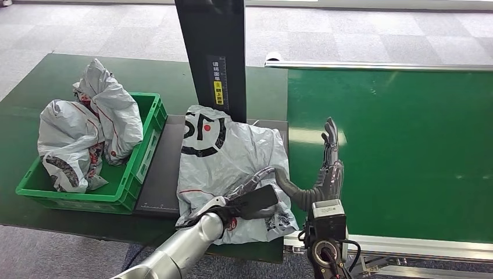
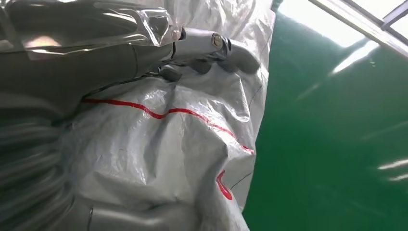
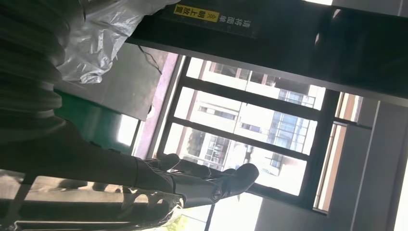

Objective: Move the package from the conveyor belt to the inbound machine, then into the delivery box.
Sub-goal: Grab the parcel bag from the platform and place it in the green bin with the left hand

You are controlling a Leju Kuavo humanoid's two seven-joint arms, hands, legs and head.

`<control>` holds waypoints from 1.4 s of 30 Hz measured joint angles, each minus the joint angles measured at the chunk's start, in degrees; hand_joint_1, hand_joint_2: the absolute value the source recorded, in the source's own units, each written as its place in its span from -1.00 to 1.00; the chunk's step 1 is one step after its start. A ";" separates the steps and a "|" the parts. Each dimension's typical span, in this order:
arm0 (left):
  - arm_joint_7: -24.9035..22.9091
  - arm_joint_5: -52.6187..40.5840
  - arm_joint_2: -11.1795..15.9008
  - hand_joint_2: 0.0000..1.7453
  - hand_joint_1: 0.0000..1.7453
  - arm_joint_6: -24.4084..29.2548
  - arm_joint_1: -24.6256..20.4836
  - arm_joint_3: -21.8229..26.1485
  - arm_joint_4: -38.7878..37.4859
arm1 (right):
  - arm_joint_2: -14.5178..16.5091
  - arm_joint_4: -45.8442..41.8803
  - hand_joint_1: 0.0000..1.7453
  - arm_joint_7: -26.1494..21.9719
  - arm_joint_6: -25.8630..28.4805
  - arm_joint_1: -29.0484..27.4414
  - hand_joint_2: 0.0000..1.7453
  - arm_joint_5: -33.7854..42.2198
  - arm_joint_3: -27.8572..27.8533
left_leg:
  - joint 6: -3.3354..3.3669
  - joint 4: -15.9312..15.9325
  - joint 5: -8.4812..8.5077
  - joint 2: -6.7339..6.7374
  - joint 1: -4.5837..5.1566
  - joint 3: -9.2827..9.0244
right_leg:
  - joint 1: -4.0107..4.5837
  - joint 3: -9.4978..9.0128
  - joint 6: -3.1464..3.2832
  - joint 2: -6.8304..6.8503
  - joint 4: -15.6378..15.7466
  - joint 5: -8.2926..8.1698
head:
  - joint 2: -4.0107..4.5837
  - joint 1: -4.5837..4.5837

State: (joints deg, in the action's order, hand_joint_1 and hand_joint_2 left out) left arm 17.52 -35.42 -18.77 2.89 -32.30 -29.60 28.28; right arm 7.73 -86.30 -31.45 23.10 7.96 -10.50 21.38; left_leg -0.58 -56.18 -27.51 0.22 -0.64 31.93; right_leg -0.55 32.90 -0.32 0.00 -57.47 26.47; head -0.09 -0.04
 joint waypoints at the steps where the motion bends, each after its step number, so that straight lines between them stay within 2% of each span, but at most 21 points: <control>1: -0.94 -2.05 -0.21 1.00 1.00 1.58 -0.15 -0.92 -0.42 | 0.01 0.01 -1.00 0.04 0.00 0.01 1.00 0.01 -0.02 | 0.00 0.00 0.00 0.00 0.00 -0.01 | 0.00 -0.01 0.00 0.00 0.00 0.00 | 0.00 0.00; 6: -7.06 -15.63 -1.11 1.00 1.00 12.95 -0.36 -7.88 -2.16 | 0.14 -0.03 -1.00 0.40 -0.02 -0.10 1.00 -0.18 -0.42 | 0.00 0.00 0.00 -0.03 0.00 -0.04 | 0.00 -0.02 0.00 0.00 0.00 0.00 | 0.00 0.00; 9: -8.58 -20.35 -1.28 1.00 1.00 17.87 -0.23 -11.66 -3.11 | 0.45 -0.11 -1.00 0.66 -0.10 -0.29 1.00 -0.56 -0.84 | 0.00 0.00 0.00 -0.02 0.00 -0.04 | 0.00 -0.01 0.00 -0.01 0.00 0.00 | 0.00 -0.01; 14: -8.42 -22.15 -1.40 1.00 1.00 22.23 0.08 -13.92 -3.81 | 0.89 -0.25 -1.00 1.02 -0.62 -0.41 1.00 -0.93 -1.60 | 0.00 0.01 -0.01 -0.01 -0.01 -0.03 | 0.01 0.00 0.00 -0.01 0.00 0.00 | 0.00 -0.01; 20: -4.71 -19.68 -1.23 1.00 1.00 30.55 0.73 -13.18 -2.07 | 1.09 -0.64 -1.00 1.11 -0.68 -0.79 1.00 -1.31 -2.36 | 0.00 0.00 0.00 0.00 0.00 -0.02 | 0.01 0.02 0.00 -0.01 0.00 0.00 | 0.00 -0.01; 24: -2.20 -16.13 0.40 1.00 1.00 32.98 2.30 -9.26 7.31 | 1.05 -1.65 -1.00 1.04 0.77 -1.94 1.00 -1.58 -2.92 | -0.01 0.00 0.00 0.01 -0.01 0.00 | 0.01 0.04 0.00 -0.01 0.00 0.00 | 0.00 -0.01; 28: -0.09 -15.55 3.52 1.00 1.00 34.26 5.50 -3.27 25.75 | 0.61 -2.78 -1.00 0.00 3.50 -3.80 1.00 -1.26 -3.77 | -0.01 0.01 -0.01 0.04 -0.03 0.04 | 0.03 0.10 0.01 -0.02 -0.01 0.01 | 0.00 -0.01; 31: 0.51 -18.86 5.66 1.00 1.00 35.99 7.90 0.63 40.83 | 0.20 -3.03 -1.00 -1.12 4.76 -5.12 1.00 -0.52 -4.37 | -0.01 0.02 -0.01 0.06 -0.04 0.11 | 0.04 0.16 0.01 -0.03 -0.01 0.02 | 0.00 -0.01; 35: 3.30 -23.35 6.75 1.00 1.00 37.15 10.08 5.97 55.70 | -0.18 -3.07 -1.00 -2.12 5.95 -6.11 1.00 -0.23 -4.64 | -0.01 0.02 -0.01 0.06 -0.03 0.14 | 0.04 0.17 0.00 -0.02 -0.01 0.03 | 0.00 0.00; 38: 2.72 -24.33 7.21 1.00 1.00 37.20 9.93 10.69 61.67 | -0.41 -3.08 -1.00 -2.56 6.90 -6.53 1.00 0.07 -4.70 | -0.01 0.02 0.00 0.06 -0.02 0.12 | 0.03 0.15 0.00 -0.02 -0.01 0.03 | 0.00 0.01; 42: -3.15 -25.77 9.82 1.00 1.00 37.18 5.27 17.50 62.45 | -0.80 -3.54 -1.00 -2.64 7.46 -6.90 1.00 0.99 -4.74 | -0.01 0.02 0.09 0.05 -0.03 0.07 | 0.04 0.12 0.04 -0.01 -0.01 -0.02 | 0.00 -0.01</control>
State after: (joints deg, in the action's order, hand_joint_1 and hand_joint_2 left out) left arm 14.37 -61.18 -8.95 40.07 -27.03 -12.11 90.73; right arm 6.93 -89.83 -34.10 30.56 1.07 -9.50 16.64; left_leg -0.58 -56.15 -27.42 0.27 -0.67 32.00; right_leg -0.52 33.01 -0.28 -0.02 -57.48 26.46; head -0.09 -0.05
